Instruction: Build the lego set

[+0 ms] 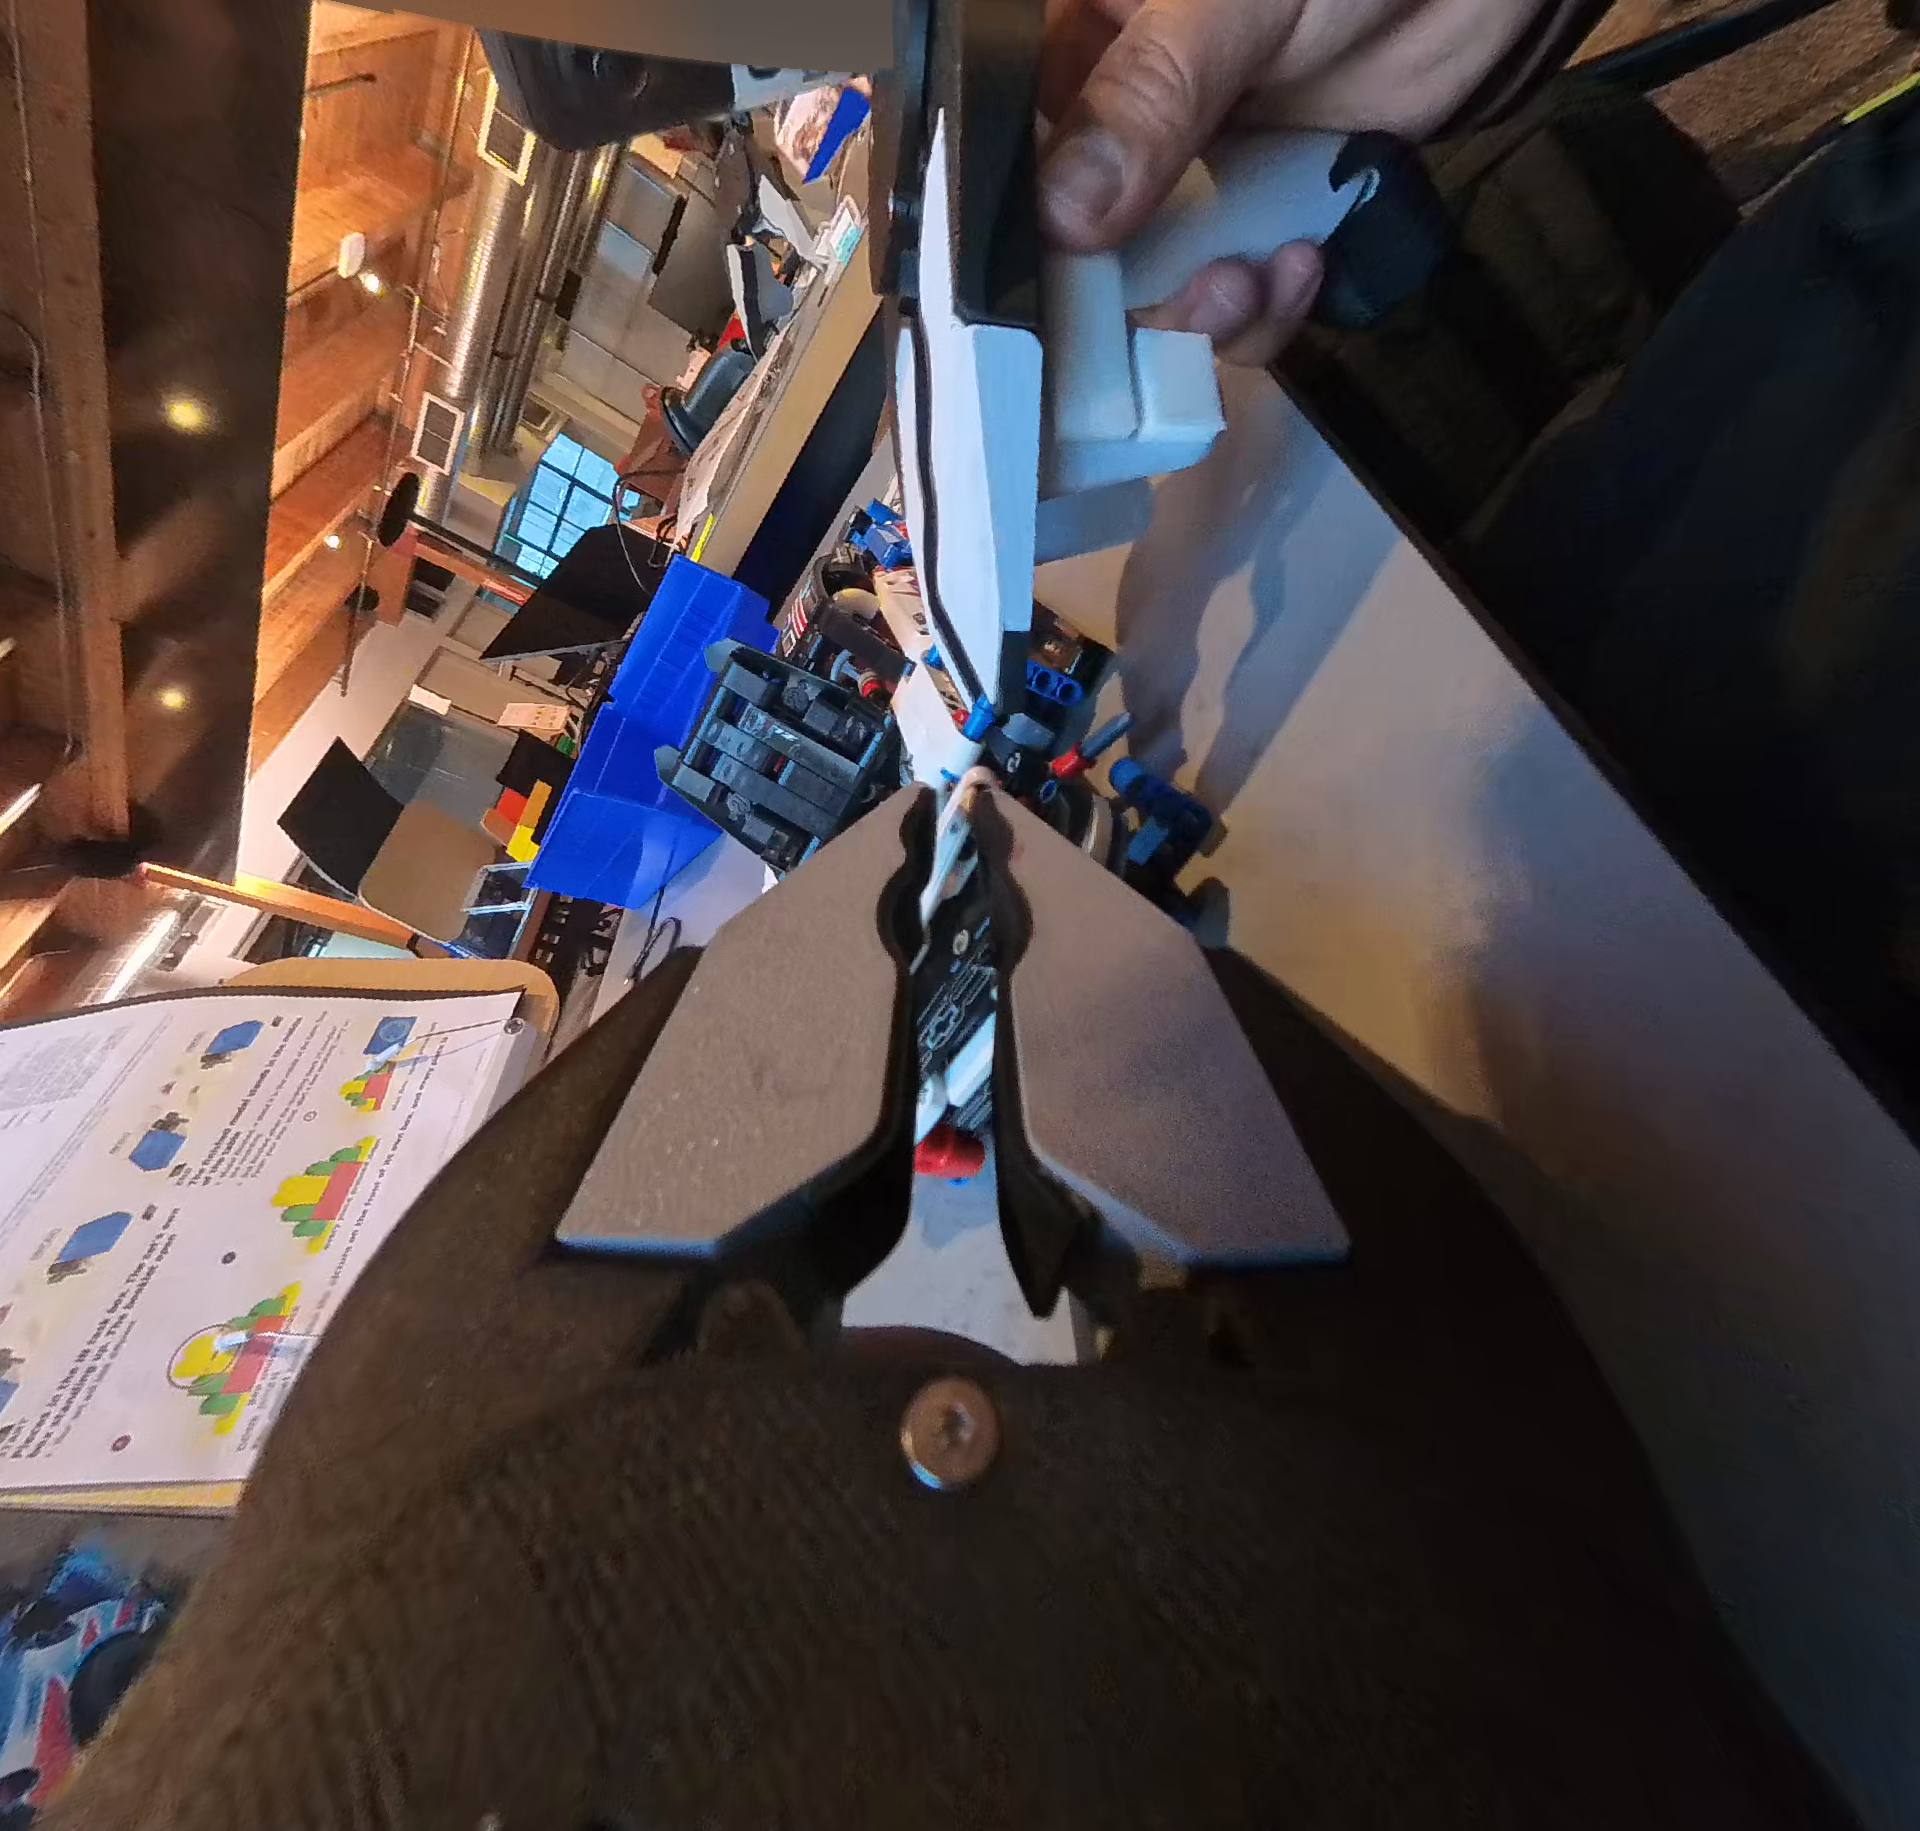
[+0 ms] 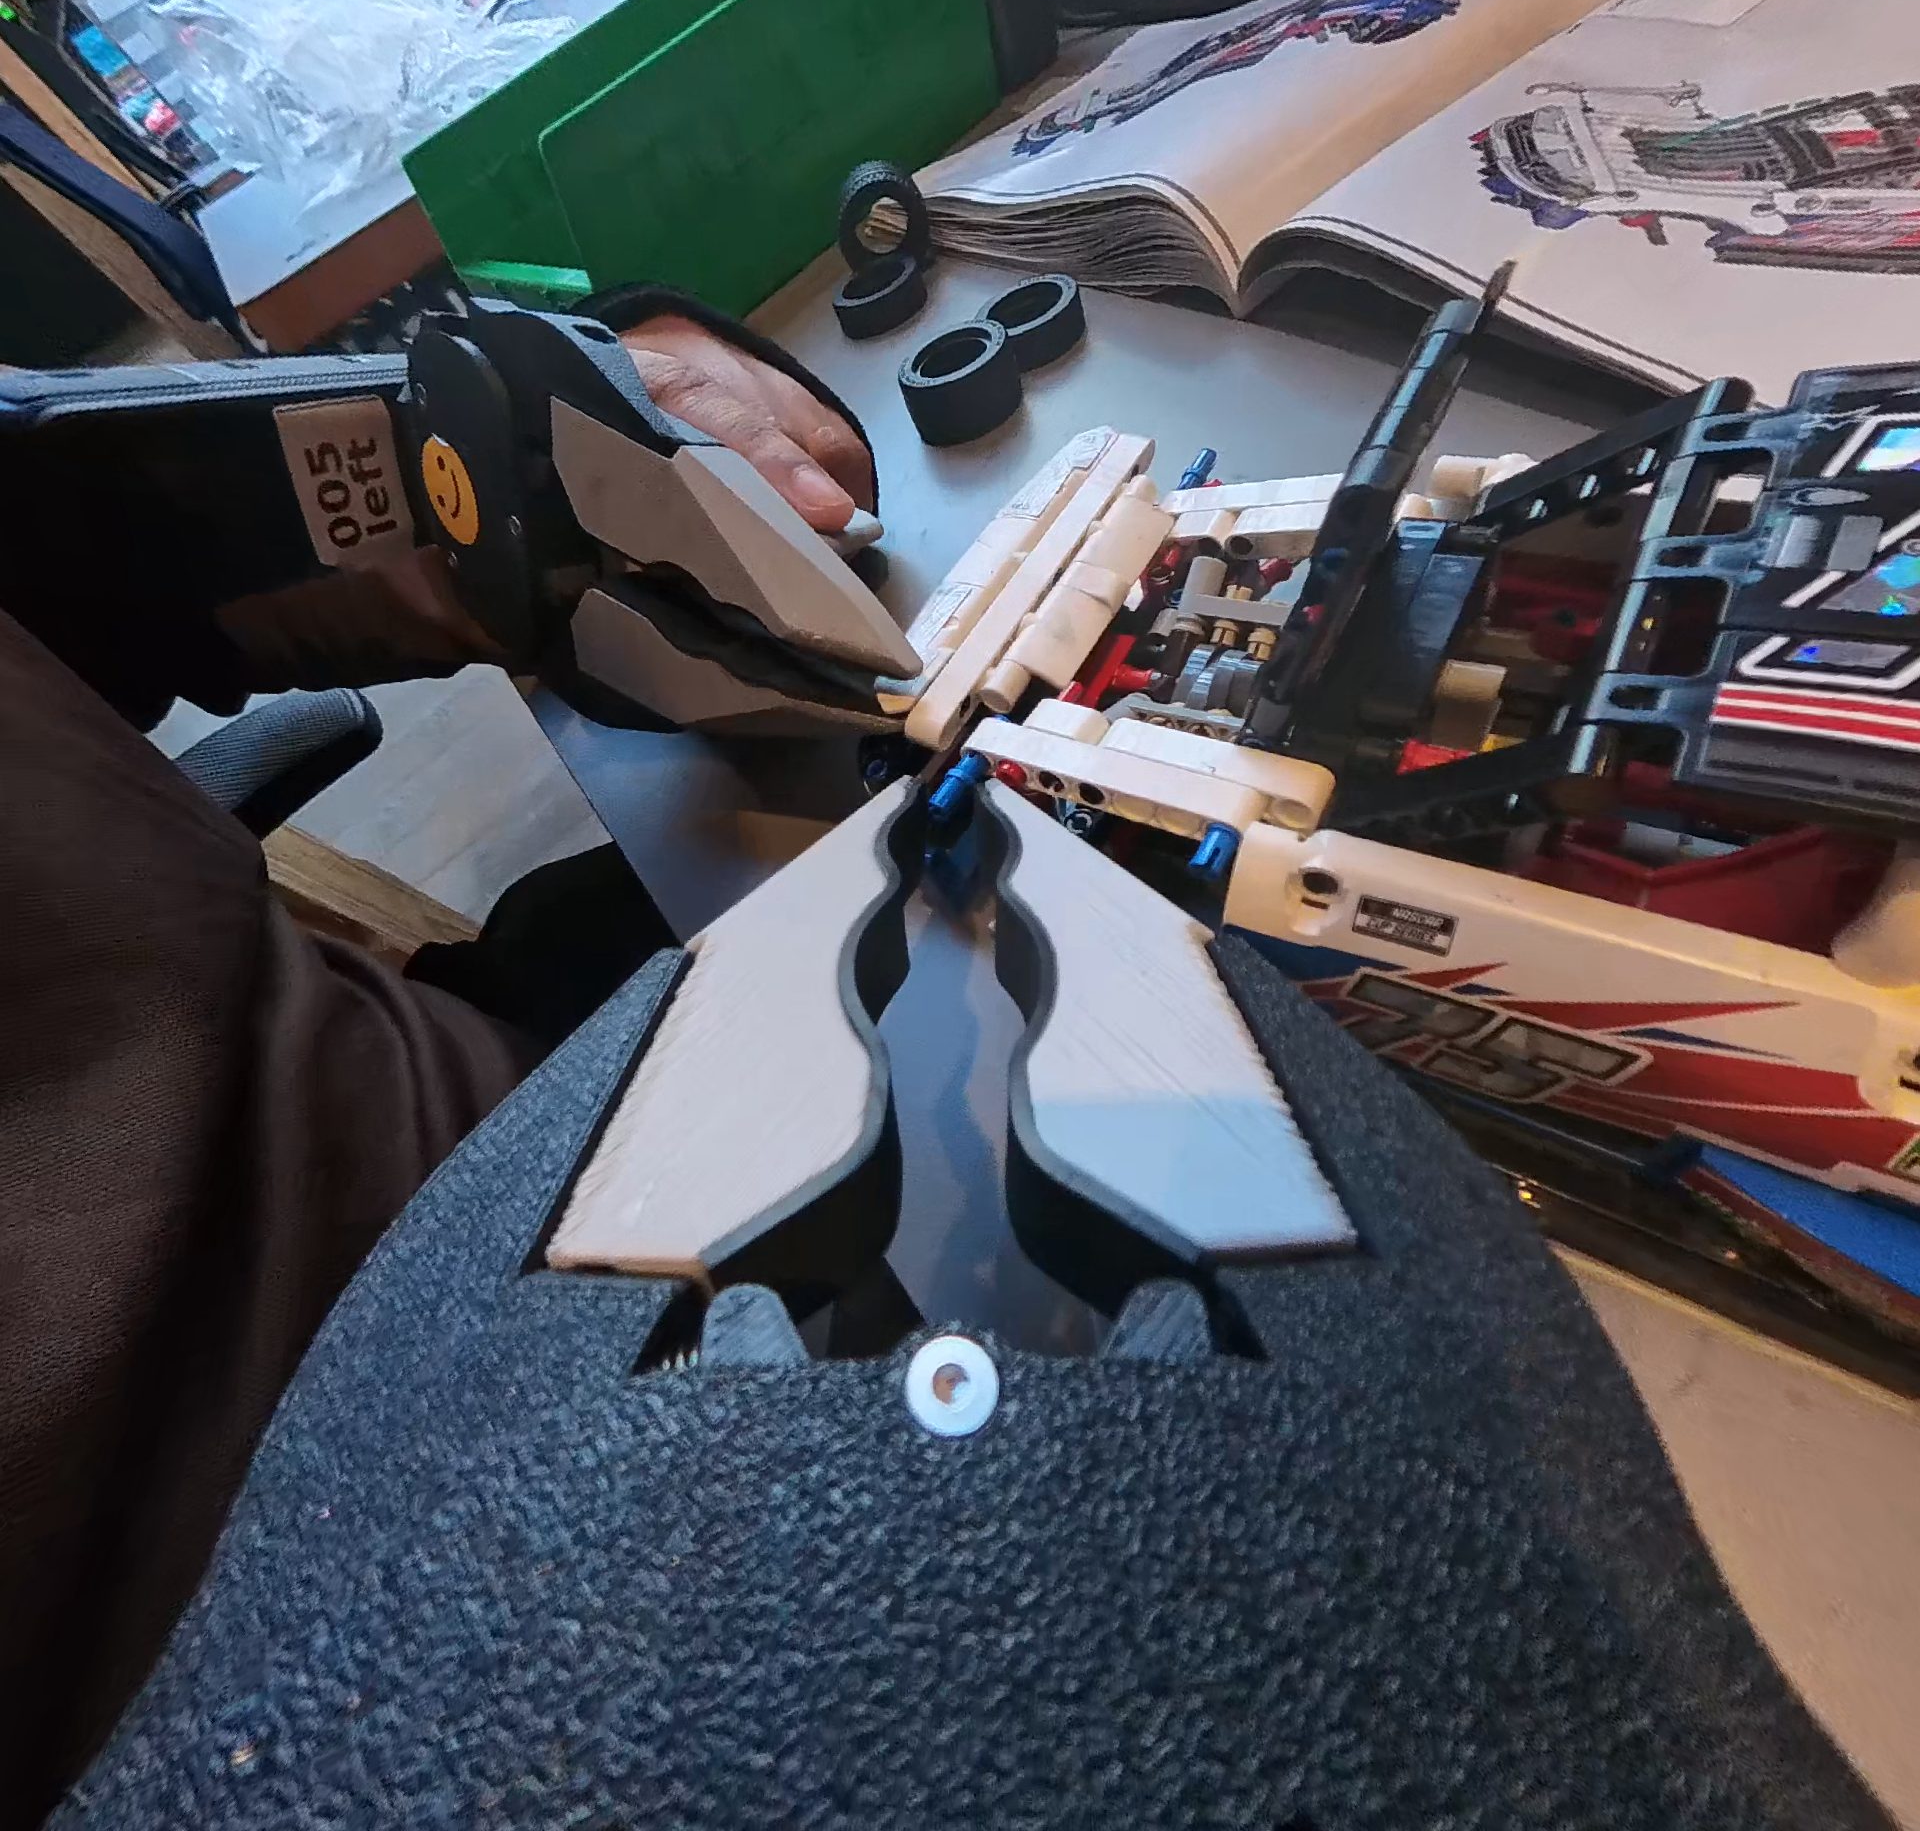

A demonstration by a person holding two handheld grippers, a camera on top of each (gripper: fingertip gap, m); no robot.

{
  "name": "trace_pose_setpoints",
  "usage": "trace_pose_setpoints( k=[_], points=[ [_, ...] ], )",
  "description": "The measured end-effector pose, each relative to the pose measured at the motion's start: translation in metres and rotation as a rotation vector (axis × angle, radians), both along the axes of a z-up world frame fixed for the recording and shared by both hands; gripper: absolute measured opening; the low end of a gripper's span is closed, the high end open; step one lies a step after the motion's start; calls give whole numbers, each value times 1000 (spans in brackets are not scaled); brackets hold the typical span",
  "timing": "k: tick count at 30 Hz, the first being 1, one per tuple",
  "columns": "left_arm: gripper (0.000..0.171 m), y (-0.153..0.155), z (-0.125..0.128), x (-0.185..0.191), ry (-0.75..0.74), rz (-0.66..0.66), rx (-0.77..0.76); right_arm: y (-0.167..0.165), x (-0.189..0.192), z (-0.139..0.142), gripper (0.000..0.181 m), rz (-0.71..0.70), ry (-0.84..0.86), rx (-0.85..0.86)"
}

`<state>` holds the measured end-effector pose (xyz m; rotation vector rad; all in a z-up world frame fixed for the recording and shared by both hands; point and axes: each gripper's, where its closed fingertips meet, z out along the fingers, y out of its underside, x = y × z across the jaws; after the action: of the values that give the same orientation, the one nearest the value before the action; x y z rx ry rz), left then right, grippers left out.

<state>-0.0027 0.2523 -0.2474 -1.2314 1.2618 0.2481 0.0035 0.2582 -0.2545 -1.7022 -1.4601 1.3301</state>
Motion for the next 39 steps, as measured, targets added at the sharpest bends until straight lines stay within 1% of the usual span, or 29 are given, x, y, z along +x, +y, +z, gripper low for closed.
trace_pose_setpoints(
  k=[3, 6, 8, 11, 13, 14, 19, 22, 23, 24, 25, 26, 27, 28, 30, 32, 33, 34, 35, 36, 38, 39],
  points=[
    [4, 1, 1, -2, 8, 14, 10, 0, -1, 0, 9, 2, 0, -1],
    [0, 2, 3, -5, 32, 34, 40, 0, -1, -1, 9, 0, -2, 9],
    [0, 5, 10, -9, 64, 78, 108, 0, -1, 0, 9, -1, -1, 13],
    [0, -2, 24, -8, 132, 105, 242, 0, -1, 0, 9, -1, -2, 19],
    [0, -12, 26, -11, 172, 140, 278, 0, -1, -1, 9, -1, -3, 19],
    [0, -16, 23, -16, 188, 166, 266, 0, -1, -1, 9, -1, -2, 18],
    [0, -44, 10, -37, 164, 279, 170, 0, -1, -2, 9, -3, -5, 28],
    [0, -52, -7, -42, 170, 318, 64, 0, -1, -2, 9, -6, -7, 45],
    [8, -54, -11, -43, 163, 324, 34, 0, -1, -1, 9, -7, -7, 48],
    [21, -56, -16, -46, 140, 342, -19, 0, -1, -1, 9, -8, -8, 50],
    [32, -56, -17, -50, 95, 375, -66, 0, -1, -1, 9, -8, -8, 52],
    [40, -57, -13, -53, 41, 397, -104, 0, -1, -2, 9, -9, -8, 53],
    [46, -59, -5, -55, -41, 405, -137, 0, -1, -1, 9, -9, -8, 54],
    [47, -61, 8, -58, -142, 405, -160, 0, -1, -1, 9, -10, -8, 56],
    [42, -61, 34, -74, -293, 430, -184, 0, 0, -1, 9, -13, -9, 66],
    [37, -55, 49, -100, -351, 469, -238, 0, 0, -1, 9, -14, -10, 77],
    [34, -49, 52, -120, -358, 525, -254, 0, 0, -1, 9, -14, -11, 81],
    [34, -41, 48, -145, -335, 614, -289, 0, 0, -1, 9, -14, -11, 82],
    [38, -35, 35, -167, -276, 694, -358, 0, 0, -1, 9, -14, -10, 81],
    [40, -31, 21, -181, -225, 726, -427, 0, 0, -1, 9, -13, -10, 78],
    [32, -27, 3, -189, -168, 704, -514, 0, 0, -1, 9, -13, -10, 71],
    [27, -24, -2, -190, -137, 685, -521, 0, 0, -1, 9, -13, -10, 68]
  ],
)
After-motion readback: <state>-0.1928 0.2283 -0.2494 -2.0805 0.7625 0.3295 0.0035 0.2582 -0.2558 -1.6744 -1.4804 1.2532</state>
